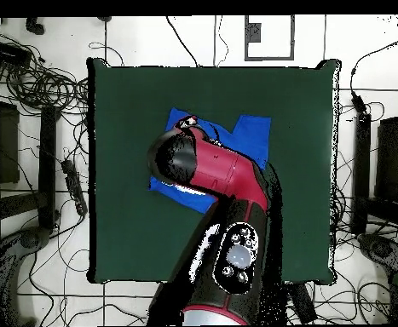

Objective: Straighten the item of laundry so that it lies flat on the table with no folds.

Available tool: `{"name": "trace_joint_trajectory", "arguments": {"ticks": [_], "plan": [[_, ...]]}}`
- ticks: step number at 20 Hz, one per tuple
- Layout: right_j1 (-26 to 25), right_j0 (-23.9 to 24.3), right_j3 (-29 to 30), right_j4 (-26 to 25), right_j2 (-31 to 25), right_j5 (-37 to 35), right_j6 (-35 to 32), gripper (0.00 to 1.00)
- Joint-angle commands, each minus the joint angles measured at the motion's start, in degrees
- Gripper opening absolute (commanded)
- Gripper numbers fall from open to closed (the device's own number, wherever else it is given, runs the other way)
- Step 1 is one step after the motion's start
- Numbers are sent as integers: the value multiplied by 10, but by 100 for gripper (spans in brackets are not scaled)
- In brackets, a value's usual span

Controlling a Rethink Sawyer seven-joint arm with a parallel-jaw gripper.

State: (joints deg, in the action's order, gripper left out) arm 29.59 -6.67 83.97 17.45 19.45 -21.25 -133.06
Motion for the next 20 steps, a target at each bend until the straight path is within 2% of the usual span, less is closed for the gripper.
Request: {"name": "trace_joint_trajectory", "arguments": {"ticks": [1,20], "plan": [[-41,7,-12,-25,-103,-36,2,100],[-42,22,-9,-36,-123,-29,1,100]]}}
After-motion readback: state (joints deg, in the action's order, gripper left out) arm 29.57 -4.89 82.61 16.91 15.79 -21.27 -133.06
